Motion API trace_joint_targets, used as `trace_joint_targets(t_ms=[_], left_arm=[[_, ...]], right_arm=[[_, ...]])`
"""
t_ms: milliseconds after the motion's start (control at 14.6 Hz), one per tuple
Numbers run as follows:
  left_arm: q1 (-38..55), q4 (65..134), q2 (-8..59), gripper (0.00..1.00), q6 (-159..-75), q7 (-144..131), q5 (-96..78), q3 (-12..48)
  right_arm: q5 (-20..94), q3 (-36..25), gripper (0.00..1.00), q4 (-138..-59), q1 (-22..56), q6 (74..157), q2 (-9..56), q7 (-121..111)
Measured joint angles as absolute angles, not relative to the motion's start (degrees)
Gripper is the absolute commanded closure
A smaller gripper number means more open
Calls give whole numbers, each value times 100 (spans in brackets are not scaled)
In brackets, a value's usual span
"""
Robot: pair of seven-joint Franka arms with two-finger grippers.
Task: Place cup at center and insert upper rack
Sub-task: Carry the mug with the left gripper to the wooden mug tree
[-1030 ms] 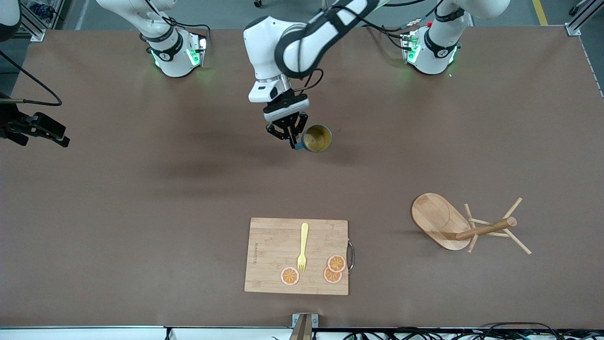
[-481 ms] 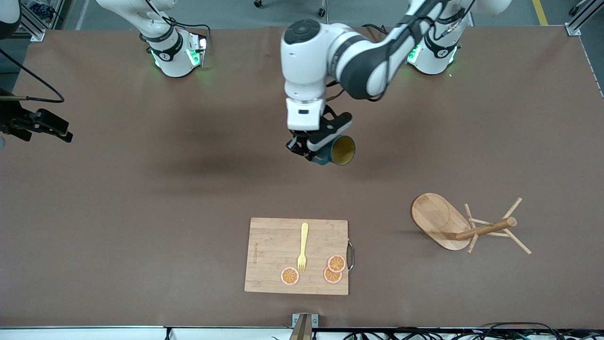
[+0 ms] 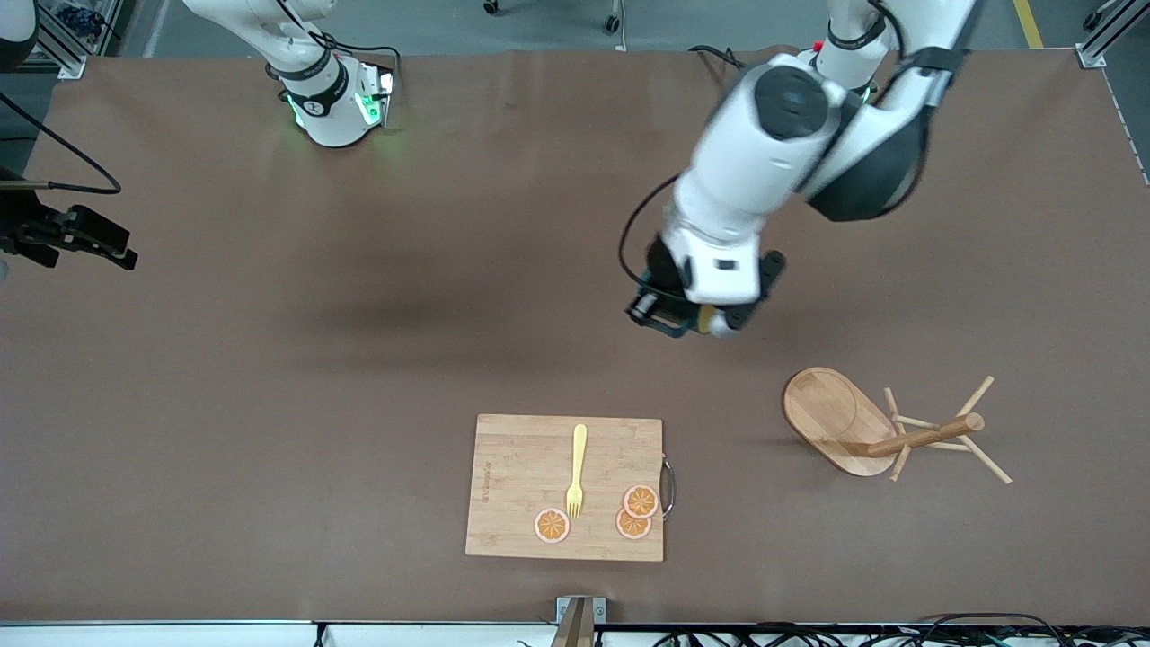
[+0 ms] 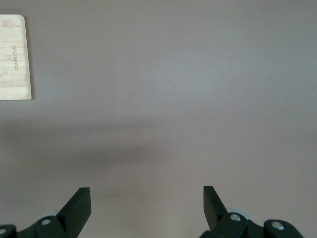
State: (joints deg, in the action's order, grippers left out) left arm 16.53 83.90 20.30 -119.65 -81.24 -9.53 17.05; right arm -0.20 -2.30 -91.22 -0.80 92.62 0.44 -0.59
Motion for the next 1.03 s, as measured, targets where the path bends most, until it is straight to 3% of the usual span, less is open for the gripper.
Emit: trace_joint_targets(t_ms=[481, 1030], left_arm=[[-49, 8478, 1961, 100, -11360, -6352, -3408, 1701], [-1067, 8572, 2419, 100, -11163, -5435, -3962, 1698]], right_arm=[[-20, -215, 0, -9133, -71, 9334, 43, -61], [-20, -211, 0, -9442, -47, 9575, -110, -64]])
